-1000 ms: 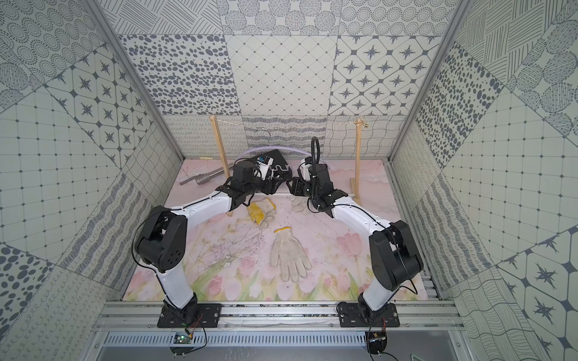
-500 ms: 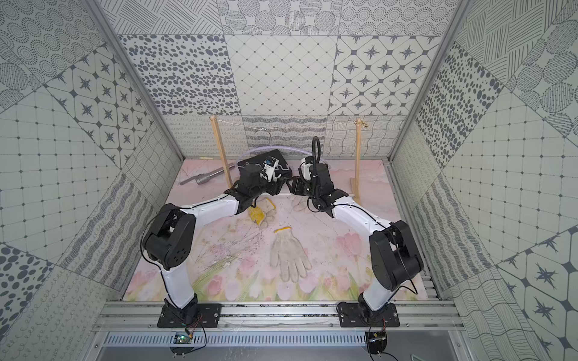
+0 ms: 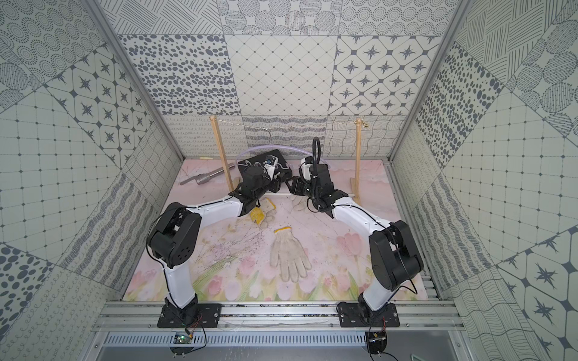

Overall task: Clip the gloves onto a hanger to dry
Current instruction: Open the clamp at the hanger.

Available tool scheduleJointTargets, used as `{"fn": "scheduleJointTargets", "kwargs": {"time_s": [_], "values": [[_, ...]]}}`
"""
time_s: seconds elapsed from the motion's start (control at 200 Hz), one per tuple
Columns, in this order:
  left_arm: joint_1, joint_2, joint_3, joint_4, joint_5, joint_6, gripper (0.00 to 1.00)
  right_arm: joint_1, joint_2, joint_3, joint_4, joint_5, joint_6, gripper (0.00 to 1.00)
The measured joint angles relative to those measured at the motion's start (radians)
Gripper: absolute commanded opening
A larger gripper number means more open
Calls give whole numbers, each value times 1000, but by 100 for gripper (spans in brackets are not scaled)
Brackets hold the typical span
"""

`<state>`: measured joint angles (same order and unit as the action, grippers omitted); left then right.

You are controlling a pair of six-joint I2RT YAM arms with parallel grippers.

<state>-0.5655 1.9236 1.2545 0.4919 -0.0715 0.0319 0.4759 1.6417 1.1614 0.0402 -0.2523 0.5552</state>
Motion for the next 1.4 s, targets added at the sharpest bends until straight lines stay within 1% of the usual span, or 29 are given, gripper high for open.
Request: {"fn": "scheduleJointTargets", "kwargs": {"time_s": [0.2,0.31,0.385,0.63,0.735,0.86,1.011,1.171,1.401], "values": [[-2,8,6,27,-33,-25,45,0,0,-5,11,-2,11,49],[-3,8,6,43,-42,-32,40,-1,-1,-6,15,-2,14,49],[-3,8,6,49,-42,-32,36,-1,-1,-7,17,-3,14,49],[-3,7,-6,60,-39,-48,14,-8,-6,-10,18,-5,14,49],[-3,5,-10,66,-35,-50,9,-12,-13,-10,17,-6,14,49],[-3,-2,-13,69,-27,-51,0,-12,-18,-10,17,-6,13,49],[-3,-11,-13,60,-12,-58,0,-14,-18,-10,10,-18,2,50],[-3,-24,-12,32,5,-69,0,-14,-18,-10,-8,-56,-33,51],[-2,-26,17,-44,22,-82,0,2,-18,-36,-30,-103,-102,49]]}}
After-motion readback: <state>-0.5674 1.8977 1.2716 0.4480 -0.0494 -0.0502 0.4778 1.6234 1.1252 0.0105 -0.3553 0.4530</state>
